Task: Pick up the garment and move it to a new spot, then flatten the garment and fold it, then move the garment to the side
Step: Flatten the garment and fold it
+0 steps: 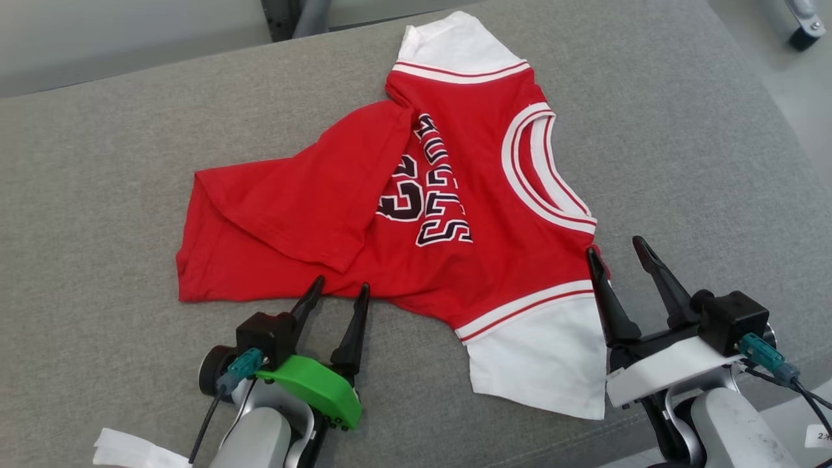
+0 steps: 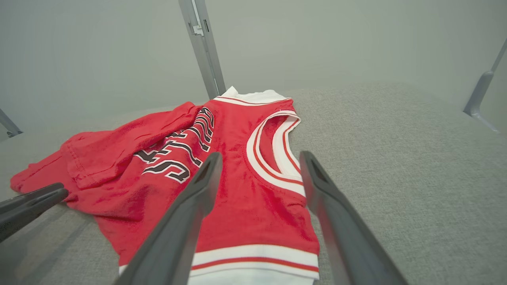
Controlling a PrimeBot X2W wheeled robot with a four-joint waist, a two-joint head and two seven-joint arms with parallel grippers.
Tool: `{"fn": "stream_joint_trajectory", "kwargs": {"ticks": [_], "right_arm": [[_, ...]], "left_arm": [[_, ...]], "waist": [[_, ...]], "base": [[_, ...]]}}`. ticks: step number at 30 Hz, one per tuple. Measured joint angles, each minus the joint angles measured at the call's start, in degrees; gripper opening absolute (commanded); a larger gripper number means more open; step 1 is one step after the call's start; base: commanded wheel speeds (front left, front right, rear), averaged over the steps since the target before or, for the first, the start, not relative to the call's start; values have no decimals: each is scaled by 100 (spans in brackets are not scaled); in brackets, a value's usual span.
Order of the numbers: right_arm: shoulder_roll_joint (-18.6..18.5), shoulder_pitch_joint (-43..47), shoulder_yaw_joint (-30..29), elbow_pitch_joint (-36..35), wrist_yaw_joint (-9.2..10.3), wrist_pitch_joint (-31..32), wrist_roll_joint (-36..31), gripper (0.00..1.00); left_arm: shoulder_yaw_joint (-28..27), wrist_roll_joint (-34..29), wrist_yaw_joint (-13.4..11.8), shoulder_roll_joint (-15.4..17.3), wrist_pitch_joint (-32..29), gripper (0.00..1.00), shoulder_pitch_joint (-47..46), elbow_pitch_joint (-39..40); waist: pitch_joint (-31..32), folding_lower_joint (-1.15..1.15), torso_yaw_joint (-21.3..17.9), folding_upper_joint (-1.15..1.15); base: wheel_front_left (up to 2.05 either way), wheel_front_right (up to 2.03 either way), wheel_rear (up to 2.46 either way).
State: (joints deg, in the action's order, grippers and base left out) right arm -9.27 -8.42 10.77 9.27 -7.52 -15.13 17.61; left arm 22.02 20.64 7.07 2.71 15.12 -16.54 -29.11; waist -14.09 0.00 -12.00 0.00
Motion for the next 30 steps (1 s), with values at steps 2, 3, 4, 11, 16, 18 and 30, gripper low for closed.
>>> {"fn": "stream_joint_trajectory", "kwargs": {"ticks": [2,3,4,11,16,18,30], "right_arm": [[8,-4,-27,10,0,0,-2,100],[13,-4,-36,15,0,0,-7,100],[24,-4,-49,29,0,0,-7,100],[56,-19,-70,144,0,0,4,100],[99,-66,-29,191,-1,0,4,100],[109,-72,0,210,0,0,31,100],[126,-87,129,350,-1,0,100,100]], "left_arm": [[-70,45,3,-2,0,100,-9,-120],[-123,51,3,-1,1,100,-25,-165],[-172,51,3,2,0,100,-50,-200],[-313,32,4,1,7,100,-114,-166],[-401,-31,8,1,4,100,-115,36],[-406,-55,22,1,4,100,-113,51],[-558,-58,24,0,4,1,-305,-218]], "waist": [[-79,0,-93,0],[-117,0,-133,0],[-154,0,-170,0],[-332,0,-313,0],[-343,0,-303,0],[-338,0,-296,0],[-367,0,-358,0]], "base": [[0,0,0],[0,0,0],[0,0,0],[0,0,0],[0,0,0],[0,0,0],[0,0,0]]}}
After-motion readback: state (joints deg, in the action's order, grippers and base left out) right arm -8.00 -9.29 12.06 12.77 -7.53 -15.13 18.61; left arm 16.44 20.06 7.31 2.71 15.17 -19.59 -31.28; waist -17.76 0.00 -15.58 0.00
